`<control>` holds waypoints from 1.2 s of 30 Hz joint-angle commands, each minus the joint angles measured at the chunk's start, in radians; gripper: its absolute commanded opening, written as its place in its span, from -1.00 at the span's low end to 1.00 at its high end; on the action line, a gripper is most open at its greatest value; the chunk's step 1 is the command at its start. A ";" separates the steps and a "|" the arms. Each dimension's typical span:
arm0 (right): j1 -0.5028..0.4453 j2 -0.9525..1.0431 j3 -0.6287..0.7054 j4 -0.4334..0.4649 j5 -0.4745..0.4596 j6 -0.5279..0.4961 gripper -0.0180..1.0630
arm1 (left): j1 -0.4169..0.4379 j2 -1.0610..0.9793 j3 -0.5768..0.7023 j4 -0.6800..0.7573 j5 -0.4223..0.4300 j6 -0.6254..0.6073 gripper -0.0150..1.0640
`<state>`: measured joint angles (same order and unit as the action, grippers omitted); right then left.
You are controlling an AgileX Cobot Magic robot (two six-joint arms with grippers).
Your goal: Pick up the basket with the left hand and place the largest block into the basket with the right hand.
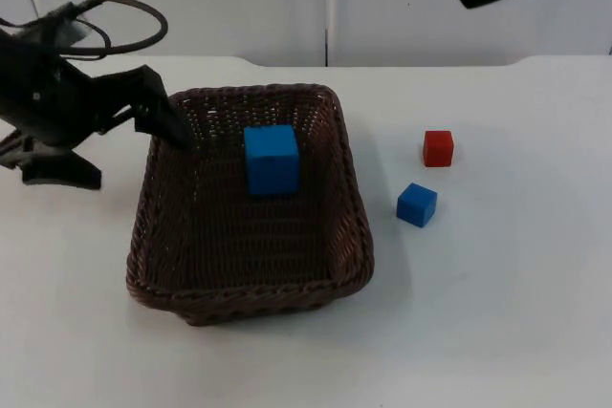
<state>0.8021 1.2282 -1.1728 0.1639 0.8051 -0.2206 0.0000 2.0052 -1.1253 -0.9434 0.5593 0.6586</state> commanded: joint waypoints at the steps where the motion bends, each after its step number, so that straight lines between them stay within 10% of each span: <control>1: -0.003 -0.012 0.007 -0.005 -0.019 0.003 0.44 | 0.001 -0.059 -0.006 0.149 -0.006 -0.097 0.97; 24: -0.003 -0.206 0.043 -0.005 -0.071 0.003 0.44 | -0.001 -0.459 0.222 0.252 -0.017 -0.122 0.97; 36: -0.003 -0.483 0.314 -0.005 -0.121 0.003 0.44 | -0.001 -0.875 0.383 0.273 0.004 -0.115 0.97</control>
<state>0.8021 0.7763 -0.8803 0.1618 0.7003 -0.2123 0.0000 1.1751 -0.7539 -0.6810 0.5520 0.5418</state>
